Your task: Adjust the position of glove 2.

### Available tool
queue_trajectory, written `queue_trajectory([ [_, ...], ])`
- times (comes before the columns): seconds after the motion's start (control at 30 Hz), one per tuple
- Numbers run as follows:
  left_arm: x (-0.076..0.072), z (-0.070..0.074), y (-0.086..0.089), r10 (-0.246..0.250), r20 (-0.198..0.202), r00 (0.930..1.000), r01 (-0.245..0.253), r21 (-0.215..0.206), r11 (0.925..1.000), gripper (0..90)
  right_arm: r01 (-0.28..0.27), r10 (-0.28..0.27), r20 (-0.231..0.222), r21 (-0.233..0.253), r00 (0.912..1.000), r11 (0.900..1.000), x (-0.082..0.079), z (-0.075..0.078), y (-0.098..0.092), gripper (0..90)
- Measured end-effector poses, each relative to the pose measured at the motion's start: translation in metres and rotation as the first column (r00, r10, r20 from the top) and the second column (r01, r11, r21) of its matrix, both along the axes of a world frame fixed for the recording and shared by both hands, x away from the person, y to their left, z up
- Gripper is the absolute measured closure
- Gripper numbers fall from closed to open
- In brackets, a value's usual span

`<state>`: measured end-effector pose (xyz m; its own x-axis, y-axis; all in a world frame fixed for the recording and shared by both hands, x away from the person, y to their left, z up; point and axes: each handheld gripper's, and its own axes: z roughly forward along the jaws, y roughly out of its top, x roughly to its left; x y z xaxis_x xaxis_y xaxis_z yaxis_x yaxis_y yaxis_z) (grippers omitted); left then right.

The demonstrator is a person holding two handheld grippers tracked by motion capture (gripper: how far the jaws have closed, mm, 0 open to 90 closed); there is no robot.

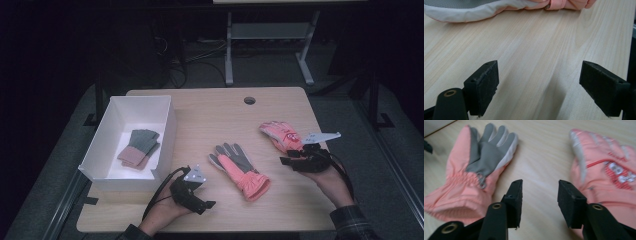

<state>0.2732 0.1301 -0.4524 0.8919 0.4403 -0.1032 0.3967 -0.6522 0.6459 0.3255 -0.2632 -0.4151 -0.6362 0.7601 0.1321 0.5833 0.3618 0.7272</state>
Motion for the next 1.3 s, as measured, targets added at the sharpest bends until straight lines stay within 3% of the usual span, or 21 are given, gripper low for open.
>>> queue_trajectory([
  [0.2,0.0,0.0,-0.001,0.006,-0.002,1.0,-0.006,-0.001,1.0,15.6,0.031,-0.031,-0.001,-0.035,0.9995,0.999,0.026,0.004,-0.01,54.4],
  [0.37,0.001,0.0,-0.002,-0.006,0.001,1.0,0.006,0.005,1.0,15.7,0.057,-0.058,-0.019,-0.02,0.9982,0.998,0.045,-0.003,-0.021,54.8],
  [0.43,0.001,0.0,-0.002,-0.007,0.002,1.0,0.007,0.005,1.0,15.7,0.062,-0.063,-0.019,-0.055,0.9978,0.997,0.056,-0.005,-0.025,54.8],
  [0.63,0.002,0.0,0.0,0.0,0.001,1.0,0.0,0.008,1.0,15.7,0.071,-0.073,-0.029,-0.066,0.9969,0.995,0.076,-0.009,-0.03,55.1],
  [0.67,0.002,0.0,0.0,-0.002,0.0,1.0,0.002,0.012,0.9999,15.7,0.073,-0.075,-0.034,-0.05,0.9966,0.996,0.08,-0.011,-0.031,55.0],
  [0.87,0.002,0.0,-0.001,-0.003,-0.003,1.0,0.003,0.015,0.9999,15.7,0.075,-0.083,-0.092,-0.093,0.9922,0.993,0.091,-0.025,-0.029,52.8],
  [1.0,0.002,-0.002,-0.001,0.0,-0.009,1.0,0.0,0.019,0.9998,15.7,0.05,-0.064,-0.093,-0.144,0.9936,0.988,0.094,-0.034,-0.025,53.7],
  [1.3,0.002,-0.002,-0.002,-0.001,-0.013,0.9999,0.001,0.021,0.9998,15.7,0.028,-0.046,-0.12,-0.146,0.9917,0.989,0.097,-0.036,-0.025,77.2],
])
